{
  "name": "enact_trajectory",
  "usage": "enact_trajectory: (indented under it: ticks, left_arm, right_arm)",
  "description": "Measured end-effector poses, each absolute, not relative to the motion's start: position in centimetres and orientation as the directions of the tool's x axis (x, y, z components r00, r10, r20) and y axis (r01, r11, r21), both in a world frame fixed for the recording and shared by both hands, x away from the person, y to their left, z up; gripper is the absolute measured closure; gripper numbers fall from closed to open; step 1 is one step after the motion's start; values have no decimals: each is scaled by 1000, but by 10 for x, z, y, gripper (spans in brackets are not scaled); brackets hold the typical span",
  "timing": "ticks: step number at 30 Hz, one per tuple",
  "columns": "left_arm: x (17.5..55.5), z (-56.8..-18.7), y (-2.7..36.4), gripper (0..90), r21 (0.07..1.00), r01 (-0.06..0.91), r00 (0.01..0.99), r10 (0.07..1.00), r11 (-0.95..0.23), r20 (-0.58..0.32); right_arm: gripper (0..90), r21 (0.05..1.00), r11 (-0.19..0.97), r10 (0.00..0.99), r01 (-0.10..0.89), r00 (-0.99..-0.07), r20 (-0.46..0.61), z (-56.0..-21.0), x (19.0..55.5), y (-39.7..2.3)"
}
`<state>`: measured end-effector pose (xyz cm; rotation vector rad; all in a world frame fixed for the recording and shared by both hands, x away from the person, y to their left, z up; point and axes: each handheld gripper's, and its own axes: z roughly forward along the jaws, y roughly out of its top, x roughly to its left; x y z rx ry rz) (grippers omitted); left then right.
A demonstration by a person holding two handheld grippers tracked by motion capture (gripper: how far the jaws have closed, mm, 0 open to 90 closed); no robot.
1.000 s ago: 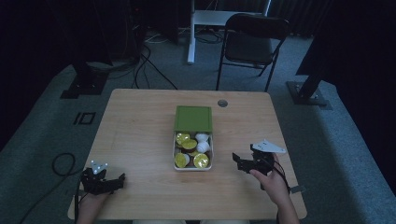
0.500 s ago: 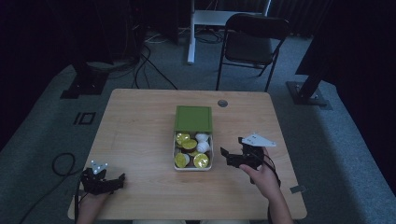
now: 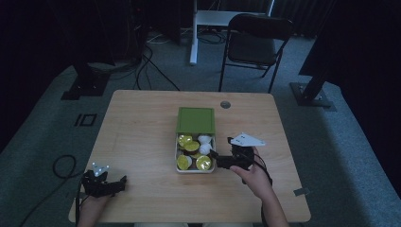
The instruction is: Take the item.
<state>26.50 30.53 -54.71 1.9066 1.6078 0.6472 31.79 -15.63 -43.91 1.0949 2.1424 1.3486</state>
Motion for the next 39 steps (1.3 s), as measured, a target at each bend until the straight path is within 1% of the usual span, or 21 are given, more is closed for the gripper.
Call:
enact_trajectory:
  ticks: [16,32,35,37,38,39]
  left_arm:
    - [265,-547,305,3,685,717,166,986,-127,9]
    - [265,-547,305,3,686,716,166,986,-126,8]
    - [265,-547,305,3,687,716,164,986,-124,7]
    - [265,-547,305,3,686,716,165,986,-125,8]
    - [265,-547,305,3,686,716,165,986,-126,8]
    - [265,-547,305,3,686,716,165,986,-126,8]
  right_arm:
    - [142,883,258,722,391,-686,92,-440,316,-117]
    - [142,873,287,671,396,-733,112,-454,310,-84]
    - [184,866,292,678,406,-726,112,-458,309,-79]
    - [193,864,294,683,409,-722,110,-461,309,-76]
    - [218,859,302,682,415,-723,110,-465,310,-74]
    - [218,859,302,682,415,-723,110,-465,310,-74]
